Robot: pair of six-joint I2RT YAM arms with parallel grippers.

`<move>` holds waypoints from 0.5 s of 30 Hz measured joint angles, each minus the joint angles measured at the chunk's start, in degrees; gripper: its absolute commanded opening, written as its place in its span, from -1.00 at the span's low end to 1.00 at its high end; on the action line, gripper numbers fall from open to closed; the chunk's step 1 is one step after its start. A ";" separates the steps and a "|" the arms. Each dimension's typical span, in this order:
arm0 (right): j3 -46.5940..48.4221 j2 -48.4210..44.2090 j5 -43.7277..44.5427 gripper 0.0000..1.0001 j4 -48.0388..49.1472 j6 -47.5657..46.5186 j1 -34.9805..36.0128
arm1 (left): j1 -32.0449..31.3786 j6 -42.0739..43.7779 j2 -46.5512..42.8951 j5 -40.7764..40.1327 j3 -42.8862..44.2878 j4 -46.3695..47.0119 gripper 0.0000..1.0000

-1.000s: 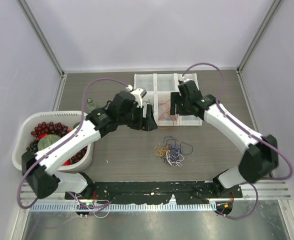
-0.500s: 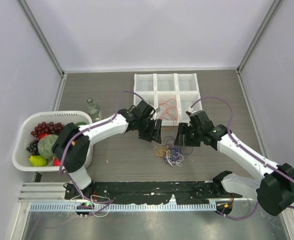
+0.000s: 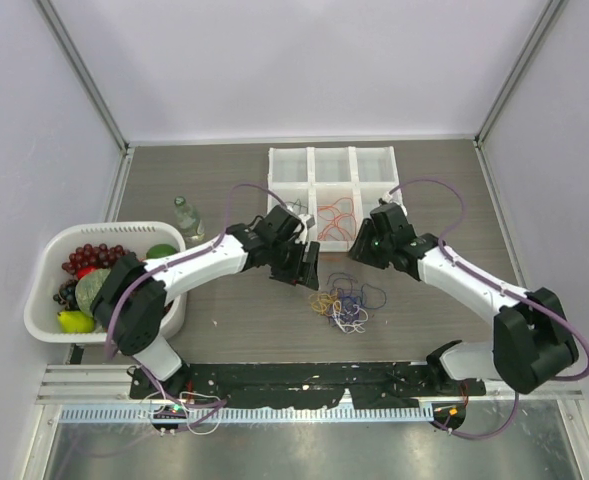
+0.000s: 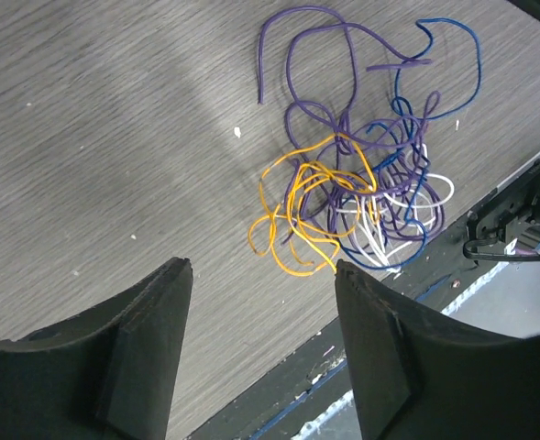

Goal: Untangle the cables

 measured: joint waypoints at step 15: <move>0.37 13.53 6.84 -0.14 13.64 12.15 8.09 | 0.02 1.66 -19.80 -6.25 -5.60 -1.66 0.54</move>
